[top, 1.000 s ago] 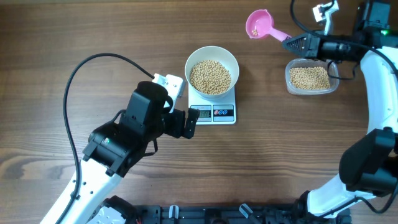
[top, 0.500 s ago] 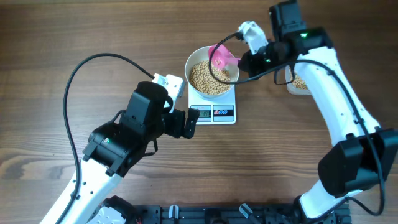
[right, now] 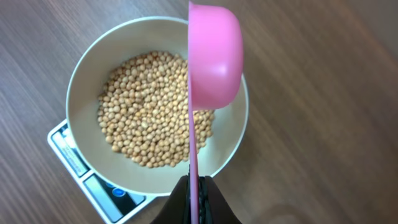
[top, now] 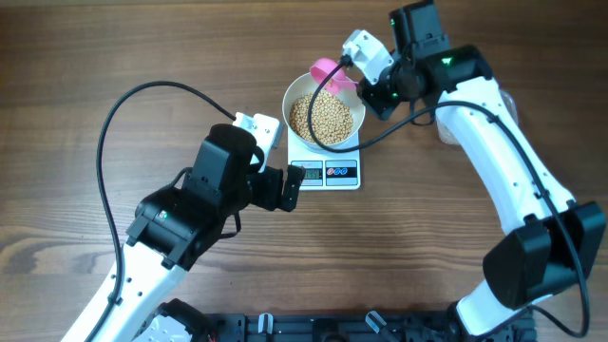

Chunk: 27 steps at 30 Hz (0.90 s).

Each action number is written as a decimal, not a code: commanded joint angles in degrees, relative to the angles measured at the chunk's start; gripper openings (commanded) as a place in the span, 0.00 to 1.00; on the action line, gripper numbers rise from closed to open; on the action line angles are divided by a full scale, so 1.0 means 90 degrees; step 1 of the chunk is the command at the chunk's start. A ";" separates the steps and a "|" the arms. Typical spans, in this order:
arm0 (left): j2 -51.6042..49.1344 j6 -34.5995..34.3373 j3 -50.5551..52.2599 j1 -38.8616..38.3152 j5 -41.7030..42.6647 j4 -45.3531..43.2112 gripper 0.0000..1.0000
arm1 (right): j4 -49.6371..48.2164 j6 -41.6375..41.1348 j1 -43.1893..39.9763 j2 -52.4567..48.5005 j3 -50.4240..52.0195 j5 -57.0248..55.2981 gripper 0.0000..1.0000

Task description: Scoop item into bowl and weigh 150g on scale

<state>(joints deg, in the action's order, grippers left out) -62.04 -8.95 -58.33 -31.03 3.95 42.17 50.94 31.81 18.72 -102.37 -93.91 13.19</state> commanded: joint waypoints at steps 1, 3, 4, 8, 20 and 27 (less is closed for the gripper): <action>-0.0024 -0.0058 -0.0034 0.0024 0.0051 -0.0017 1.00 | 0.0051 0.0289 0.0185 0.0250 -0.0131 -0.0369 0.04; -0.0024 -0.0058 -0.0034 0.0024 0.0051 -0.0017 1.00 | 0.0102 0.0296 0.0257 0.0250 -0.0131 -0.0369 0.04; -0.0024 -0.0061 -0.0034 0.0024 0.0051 -0.0017 1.00 | 0.0068 0.0289 0.0260 0.0250 -0.0131 -0.0367 0.04; -0.0027 -0.0058 -0.0034 0.0024 0.0051 -0.0017 1.00 | 0.0036 -0.0372 0.0257 0.0250 -0.0131 -0.0182 0.04; -0.0024 -0.0058 -0.0034 0.0024 0.0051 -0.0017 1.00 | -0.0238 -0.2948 -0.0369 0.0342 -0.0131 0.1333 0.04; -0.0027 -0.0058 -0.0034 0.0024 0.0051 -0.0017 1.00 | -0.0306 -0.4129 -0.1945 0.1010 -0.0131 0.1576 0.04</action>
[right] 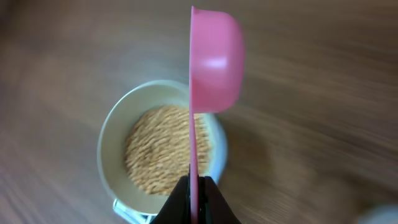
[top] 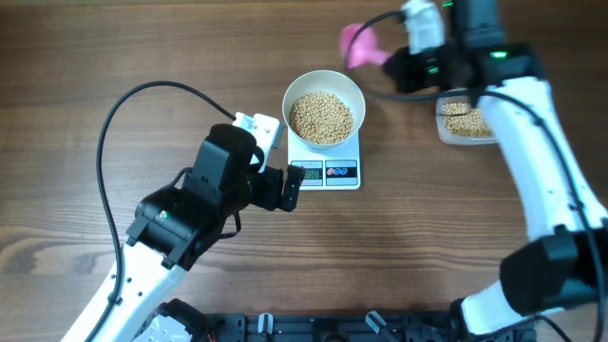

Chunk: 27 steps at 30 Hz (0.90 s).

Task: Scoop item into bowl and weigh 150g on scale
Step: 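Move the scoop back right over the soybean tub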

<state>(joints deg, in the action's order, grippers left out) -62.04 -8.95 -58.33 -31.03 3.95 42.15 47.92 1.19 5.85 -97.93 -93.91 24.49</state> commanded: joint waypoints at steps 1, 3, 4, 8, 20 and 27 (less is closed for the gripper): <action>-0.0024 -0.0058 -0.0034 0.0024 0.0051 -0.0015 1.00 | 0.0112 -0.0855 -0.0709 0.0602 -0.0134 0.0316 0.04; -0.0024 -0.0061 -0.0034 0.0024 0.0051 -0.0015 1.00 | 0.0512 -0.0869 -0.1236 0.0794 -0.0131 0.0316 0.04; -0.0024 -0.0061 -0.0032 0.0024 0.0051 -0.0015 1.00 | 0.0780 -0.0889 -0.1469 0.0855 -0.0131 0.0316 0.04; -0.0024 -0.0058 -0.0034 0.0024 0.0051 -0.0015 1.00 | 0.2135 -0.0974 -0.2174 0.0903 -0.0104 0.0192 0.04; -0.0024 -0.0058 -0.0034 0.0024 0.0051 -0.0015 1.00 | 0.2470 -0.2161 -0.2356 0.0806 0.0284 -0.0940 0.04; -0.0024 -0.0061 -0.0034 0.0024 0.0051 -0.0015 1.00 | 0.2467 -0.2183 -0.2368 0.0442 0.0301 -0.1035 0.04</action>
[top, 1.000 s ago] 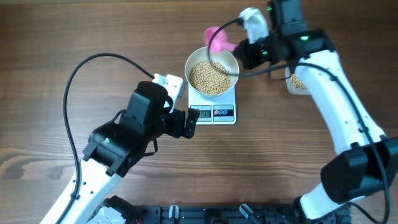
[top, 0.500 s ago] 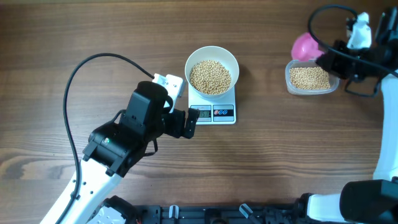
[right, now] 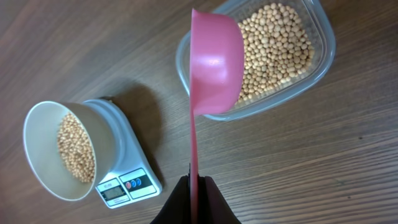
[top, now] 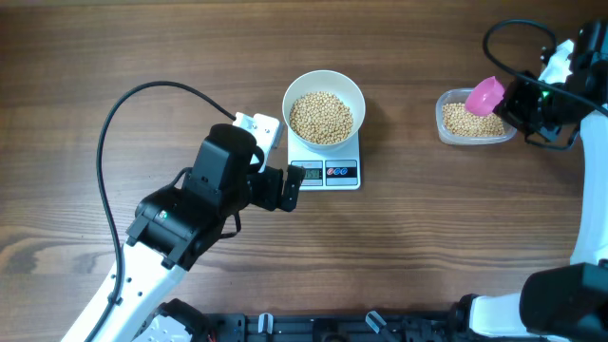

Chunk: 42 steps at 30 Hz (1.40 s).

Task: Scoop item into bowl and weigh 150g on scale
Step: 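Move the scoop back right over the soybean tub, then lower the scoop into the tub and open the right gripper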

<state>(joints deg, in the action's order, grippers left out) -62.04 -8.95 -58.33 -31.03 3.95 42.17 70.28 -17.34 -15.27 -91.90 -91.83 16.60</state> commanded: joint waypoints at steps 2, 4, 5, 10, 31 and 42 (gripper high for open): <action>-0.0024 -0.0058 -0.0034 0.0024 0.0051 -0.0017 1.00 | -0.0012 -0.0121 -0.0022 -0.0284 0.0070 -0.0160 0.04; -0.0024 -0.0061 -0.0034 0.0024 0.0051 -0.0017 1.00 | -0.0012 -0.0134 -0.0029 -0.0308 0.0078 -0.0194 0.04; -0.0024 -0.0058 -0.0034 0.0024 0.0051 -0.0017 1.00 | -0.0022 -0.0170 -0.0039 -0.0308 0.0119 -0.0304 0.04; -0.0024 -0.0058 -0.0034 0.0024 0.0051 -0.0017 1.00 | -0.0279 -0.0427 -0.0063 -0.0311 0.0634 -0.0240 0.04; -0.0024 -0.0058 -0.0034 0.0024 0.0051 -0.0017 1.00 | -0.0712 -0.0410 -0.0066 -0.0287 0.1222 0.0272 1.00; -0.0024 -0.0058 -0.0034 0.0024 0.0051 -0.0017 1.00 | 0.0277 -0.0398 -0.0272 0.0678 0.0806 -0.0461 1.00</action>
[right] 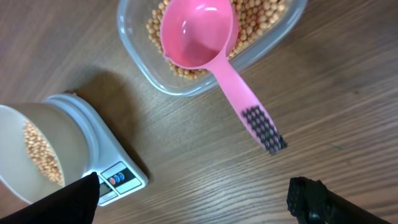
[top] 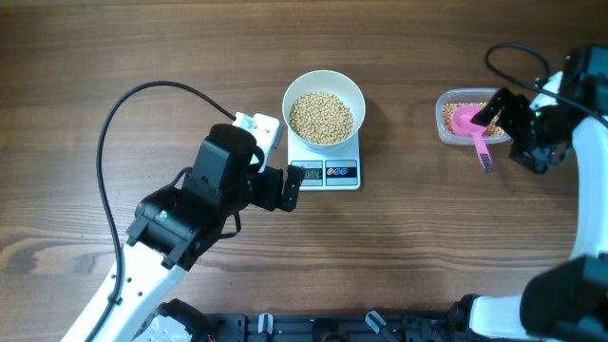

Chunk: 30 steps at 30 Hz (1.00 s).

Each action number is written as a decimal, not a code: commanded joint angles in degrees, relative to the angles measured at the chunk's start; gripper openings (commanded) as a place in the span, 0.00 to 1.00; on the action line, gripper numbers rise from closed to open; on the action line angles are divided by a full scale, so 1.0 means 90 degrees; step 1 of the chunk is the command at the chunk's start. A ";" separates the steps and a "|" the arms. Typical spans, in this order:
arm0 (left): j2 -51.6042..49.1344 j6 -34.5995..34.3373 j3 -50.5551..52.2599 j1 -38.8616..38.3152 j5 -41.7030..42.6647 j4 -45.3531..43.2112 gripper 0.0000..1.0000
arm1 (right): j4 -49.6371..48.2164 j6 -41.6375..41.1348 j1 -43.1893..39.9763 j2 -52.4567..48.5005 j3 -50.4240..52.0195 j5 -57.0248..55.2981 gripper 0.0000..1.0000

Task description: Scoop item into bowl and weigh 150g on scale

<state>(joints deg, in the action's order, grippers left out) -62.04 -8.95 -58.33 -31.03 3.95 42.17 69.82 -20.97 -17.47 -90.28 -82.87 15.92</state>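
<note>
The pink scoop (right: 198, 32) lies let go, its empty cup on the beans in the clear tub (right: 143, 59) and its handle sticking out over the rim. My right gripper (right: 196, 199) hangs open above the table just short of the handle's tip, holding nothing. In the overhead view the scoop (top: 467, 121) sits in the tub (top: 446, 104) and the right gripper (top: 513, 128) is beside it. The white bowl (top: 324, 112) of beans stands on the scale (top: 328, 174). My left gripper (top: 285, 188) rests just left of the scale's display.
The left arm's black cable (top: 123, 123) loops over the table on the left. The right arm's cable (top: 513, 52) curls above the tub. A black rack (top: 313, 328) runs along the near edge.
My right gripper has opened and let go of the scoop. The scoop, held on edge above the tub before, now lies cup up on the beans. The left arm has not moved.
My right gripper held the scoop tipped on its side over the bowl on the scale. Then it held it beyond the bowl, then over the tub at the right. Now the scoop lies released in the tub. The left arm stayed still.
</note>
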 commanded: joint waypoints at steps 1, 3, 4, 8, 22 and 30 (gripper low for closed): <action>-0.0024 -0.0058 -0.0034 0.0024 0.0051 -0.0017 1.00 | 0.0520 0.0005 -0.0027 0.0566 -0.0189 -0.0549 1.00; -0.0024 -0.0061 -0.0034 0.0024 0.0051 -0.0017 1.00 | 0.0984 0.0002 -0.0027 0.0719 -0.0189 -0.0928 1.00; -0.0024 -0.0061 -0.0034 0.0024 0.0051 -0.0017 1.00 | 0.1112 0.0007 -0.0027 0.0780 -0.0189 -0.0979 1.00; -0.0024 -0.0061 -0.0034 0.0024 0.0051 -0.0017 1.00 | 0.1122 0.0007 -0.0024 0.1260 -0.0189 -0.0981 1.00; -0.0024 -0.0061 -0.0034 0.0024 0.0051 -0.0017 1.00 | 0.1297 -0.0452 -0.0024 0.4248 -0.0189 -0.0942 1.00; -0.0024 -0.0058 -0.0034 0.0024 0.0051 -0.0017 1.00 | 0.1841 -0.1214 -0.0024 0.4775 -0.0189 -0.0945 1.00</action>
<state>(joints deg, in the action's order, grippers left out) -62.04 -8.95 -58.33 -31.03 3.95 42.17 85.71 -28.38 -17.56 -47.64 -83.79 8.47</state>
